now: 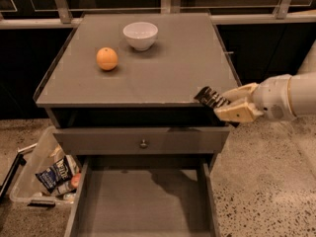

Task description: Place rxbar chocolate into middle drawer

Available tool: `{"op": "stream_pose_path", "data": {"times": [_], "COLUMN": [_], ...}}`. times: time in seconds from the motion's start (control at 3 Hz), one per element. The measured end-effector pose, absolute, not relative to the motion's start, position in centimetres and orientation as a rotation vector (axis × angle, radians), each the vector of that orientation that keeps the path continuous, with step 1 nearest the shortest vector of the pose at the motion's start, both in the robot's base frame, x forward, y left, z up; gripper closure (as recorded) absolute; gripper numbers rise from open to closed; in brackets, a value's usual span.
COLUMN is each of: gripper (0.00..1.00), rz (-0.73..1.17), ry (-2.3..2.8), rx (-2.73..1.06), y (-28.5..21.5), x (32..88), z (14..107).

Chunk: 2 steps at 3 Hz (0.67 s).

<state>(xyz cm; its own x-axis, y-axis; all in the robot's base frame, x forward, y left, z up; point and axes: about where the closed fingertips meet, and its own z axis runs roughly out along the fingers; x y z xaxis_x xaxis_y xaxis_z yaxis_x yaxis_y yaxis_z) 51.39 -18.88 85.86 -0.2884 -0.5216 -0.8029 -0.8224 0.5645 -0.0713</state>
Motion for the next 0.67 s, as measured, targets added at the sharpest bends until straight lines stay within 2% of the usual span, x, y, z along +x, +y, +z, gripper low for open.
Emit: {"op": "stream_pose_path", "data": {"times": [0.67], "gripper": [1.00], "rz": [0.531], "ry": [1.991], "rx": [-1.203], "y": [-17.4], "x": [46.5], "z": [77.6]}}
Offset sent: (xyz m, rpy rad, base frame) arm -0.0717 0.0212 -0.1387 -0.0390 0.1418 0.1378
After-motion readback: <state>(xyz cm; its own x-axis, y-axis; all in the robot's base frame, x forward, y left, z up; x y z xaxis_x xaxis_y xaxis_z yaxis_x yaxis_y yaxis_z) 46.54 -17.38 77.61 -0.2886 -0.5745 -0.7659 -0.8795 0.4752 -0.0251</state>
